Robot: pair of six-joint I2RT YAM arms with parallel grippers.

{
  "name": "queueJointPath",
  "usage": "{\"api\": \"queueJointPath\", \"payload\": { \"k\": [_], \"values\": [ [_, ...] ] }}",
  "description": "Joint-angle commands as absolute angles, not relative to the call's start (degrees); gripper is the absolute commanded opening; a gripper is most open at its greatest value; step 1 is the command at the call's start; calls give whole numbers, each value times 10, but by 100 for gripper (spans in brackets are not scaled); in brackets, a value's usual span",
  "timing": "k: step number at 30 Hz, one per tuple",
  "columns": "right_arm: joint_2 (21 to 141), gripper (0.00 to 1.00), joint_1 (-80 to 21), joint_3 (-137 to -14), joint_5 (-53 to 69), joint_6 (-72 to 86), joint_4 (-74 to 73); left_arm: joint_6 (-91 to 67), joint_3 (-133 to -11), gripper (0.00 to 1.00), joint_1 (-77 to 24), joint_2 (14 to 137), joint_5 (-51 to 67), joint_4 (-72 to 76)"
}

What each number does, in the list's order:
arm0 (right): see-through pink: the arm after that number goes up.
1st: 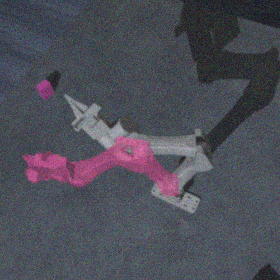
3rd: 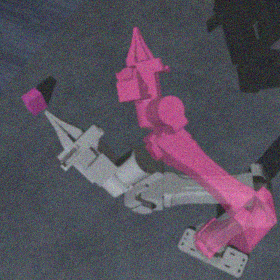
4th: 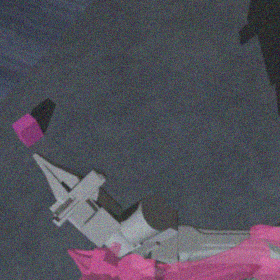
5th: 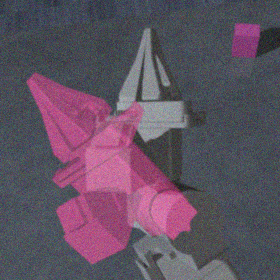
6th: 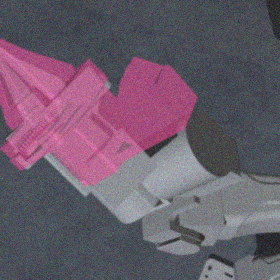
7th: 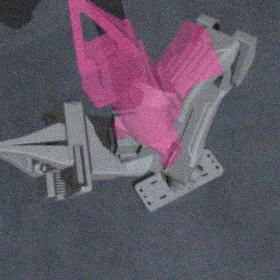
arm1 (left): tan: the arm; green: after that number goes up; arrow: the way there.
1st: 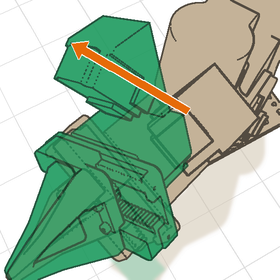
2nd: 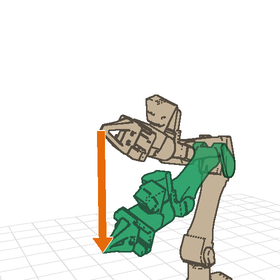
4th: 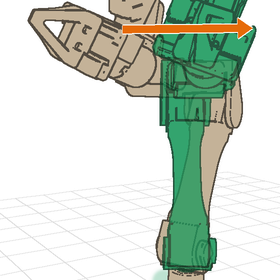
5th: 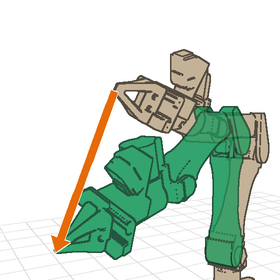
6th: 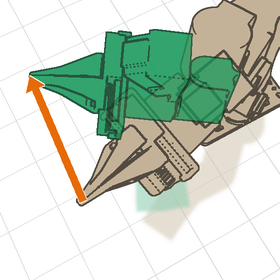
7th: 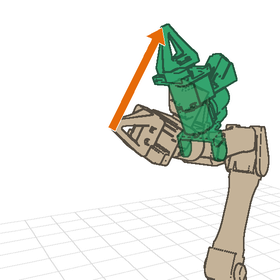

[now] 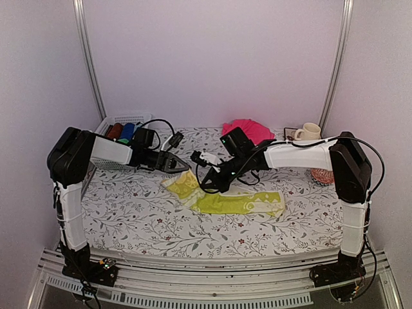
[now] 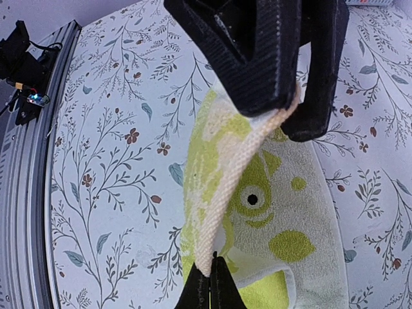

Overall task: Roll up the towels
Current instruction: Pick up the towel from the center of the board.

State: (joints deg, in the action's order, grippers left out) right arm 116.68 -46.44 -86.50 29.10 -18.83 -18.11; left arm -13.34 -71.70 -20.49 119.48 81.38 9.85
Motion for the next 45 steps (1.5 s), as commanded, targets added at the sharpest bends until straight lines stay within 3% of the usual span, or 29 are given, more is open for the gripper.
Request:
{"api": "queueJointPath", "payload": {
  "k": [1,7,9,15,20,24,30,45],
  "values": [
    [1163,2,-462,-867,286,-180,-183,-144,-725,22,-206,1187,811,122],
    [1163,2,-461,-861,277,-179,-181,-142,-718,9,-205,1183,809,123],
    [1165,2,-460,-861,275,-177,-180,-144,-716,0,-205,1182,808,123],
    [1166,5,-450,-866,267,-170,-180,-144,-715,0,-202,1170,795,113],
    [1143,55,-415,-872,277,-153,-203,-135,-708,0,-196,1142,726,76],
    [1107,71,-387,-851,271,-127,-214,-129,-691,0,-195,1095,658,48],
    [1059,74,-334,-808,204,-55,-245,-103,-681,0,-193,1045,579,-9],
    [1054,70,-214,-735,40,150,-355,-105,-653,0,-195,1018,544,-43]
  ]
}}
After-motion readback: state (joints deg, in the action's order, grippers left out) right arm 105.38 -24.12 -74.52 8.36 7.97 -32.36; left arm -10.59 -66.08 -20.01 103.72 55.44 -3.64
